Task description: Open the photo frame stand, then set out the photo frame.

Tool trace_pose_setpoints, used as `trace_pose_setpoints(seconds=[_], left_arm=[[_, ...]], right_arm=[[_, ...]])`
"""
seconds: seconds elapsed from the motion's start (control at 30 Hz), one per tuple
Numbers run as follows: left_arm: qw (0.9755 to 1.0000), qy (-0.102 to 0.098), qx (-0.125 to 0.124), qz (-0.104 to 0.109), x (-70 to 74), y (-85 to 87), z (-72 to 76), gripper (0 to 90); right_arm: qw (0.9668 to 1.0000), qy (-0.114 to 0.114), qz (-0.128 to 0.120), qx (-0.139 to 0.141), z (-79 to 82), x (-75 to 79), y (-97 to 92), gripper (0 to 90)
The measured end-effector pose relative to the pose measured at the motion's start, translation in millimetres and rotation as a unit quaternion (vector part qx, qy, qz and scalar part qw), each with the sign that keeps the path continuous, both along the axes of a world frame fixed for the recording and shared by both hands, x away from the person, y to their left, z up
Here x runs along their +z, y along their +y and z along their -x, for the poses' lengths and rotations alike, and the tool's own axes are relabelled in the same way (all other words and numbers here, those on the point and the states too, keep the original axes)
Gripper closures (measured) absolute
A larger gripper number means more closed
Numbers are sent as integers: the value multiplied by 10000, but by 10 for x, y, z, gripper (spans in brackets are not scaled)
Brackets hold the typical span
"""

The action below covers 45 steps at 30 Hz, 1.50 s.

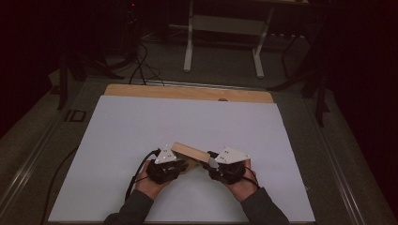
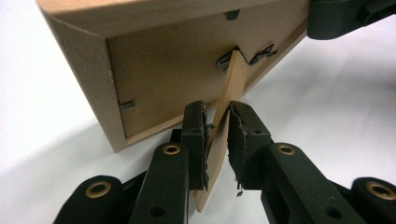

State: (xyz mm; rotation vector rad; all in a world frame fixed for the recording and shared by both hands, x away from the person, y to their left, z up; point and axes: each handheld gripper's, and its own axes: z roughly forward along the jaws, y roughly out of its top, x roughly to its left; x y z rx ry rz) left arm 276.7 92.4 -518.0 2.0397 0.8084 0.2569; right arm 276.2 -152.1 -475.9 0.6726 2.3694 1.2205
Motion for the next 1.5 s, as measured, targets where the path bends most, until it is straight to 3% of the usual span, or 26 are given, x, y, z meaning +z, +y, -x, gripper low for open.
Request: trace_pose_setpoints(seconds=[0.5, 0.67, 0.9, 1.5], left_arm=[[10000, 16, 1, 80, -78, 23, 65, 711], [9999, -2, 73, 83, -84, 42, 78, 614], [9997, -62, 171, 176, -53, 114, 114, 563], [9989, -142, 298, 344, -1, 312, 172, 606]], right_arm=[[9999, 107, 14, 103, 72, -41, 17, 515], [9996, 258, -35, 104, 47, -88, 9, 434], [9991, 373, -160, 115, 29, -89, -51, 355], [9973, 681, -183, 213, 29, -170, -334, 343]])
